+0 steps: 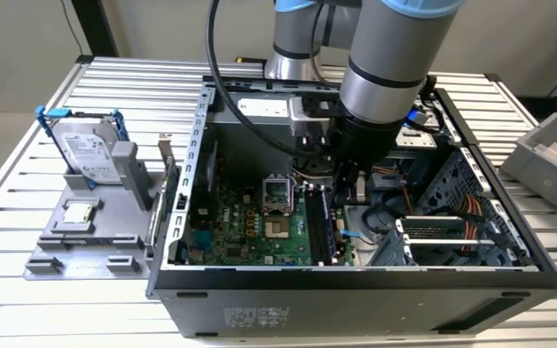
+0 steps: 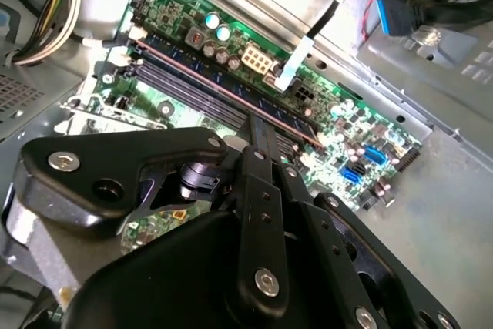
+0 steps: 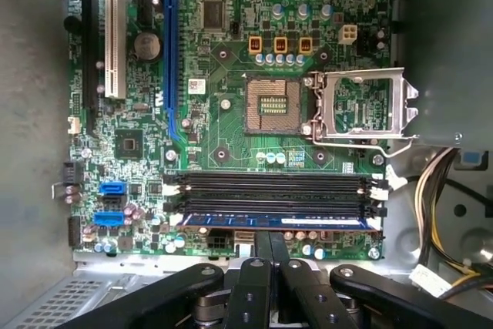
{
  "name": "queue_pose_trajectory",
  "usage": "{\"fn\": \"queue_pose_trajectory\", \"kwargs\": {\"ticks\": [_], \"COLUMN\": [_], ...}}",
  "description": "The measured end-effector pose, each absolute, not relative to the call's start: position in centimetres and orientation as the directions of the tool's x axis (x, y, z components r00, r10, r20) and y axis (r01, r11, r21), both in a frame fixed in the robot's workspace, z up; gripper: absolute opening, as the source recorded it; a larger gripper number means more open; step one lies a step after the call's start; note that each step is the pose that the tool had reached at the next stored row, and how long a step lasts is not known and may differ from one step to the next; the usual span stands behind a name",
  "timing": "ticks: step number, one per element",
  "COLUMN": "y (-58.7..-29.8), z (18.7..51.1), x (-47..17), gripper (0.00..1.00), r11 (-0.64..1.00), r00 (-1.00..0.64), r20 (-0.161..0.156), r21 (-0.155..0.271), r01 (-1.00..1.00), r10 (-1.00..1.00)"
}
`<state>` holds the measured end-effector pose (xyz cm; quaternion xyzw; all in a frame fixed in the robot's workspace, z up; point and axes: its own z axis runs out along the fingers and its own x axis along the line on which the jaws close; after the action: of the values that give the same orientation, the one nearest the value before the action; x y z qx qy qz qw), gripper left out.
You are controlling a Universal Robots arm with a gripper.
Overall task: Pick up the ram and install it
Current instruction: 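Press down the ram until it locks into place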
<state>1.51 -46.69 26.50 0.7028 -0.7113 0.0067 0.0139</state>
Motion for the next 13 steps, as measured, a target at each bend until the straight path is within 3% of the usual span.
{"fn": "queue_pose_trajectory", "kwargs": {"ticks": [13], "y": [-46.7], "z": [28.4], "x": [1.5], "gripper": [0.00], "r11": [0.012], "r00": [-0.012], "r20": [0.033], "r21": [0.010], "r01": [-1.000], "r10": [-0.999]}}
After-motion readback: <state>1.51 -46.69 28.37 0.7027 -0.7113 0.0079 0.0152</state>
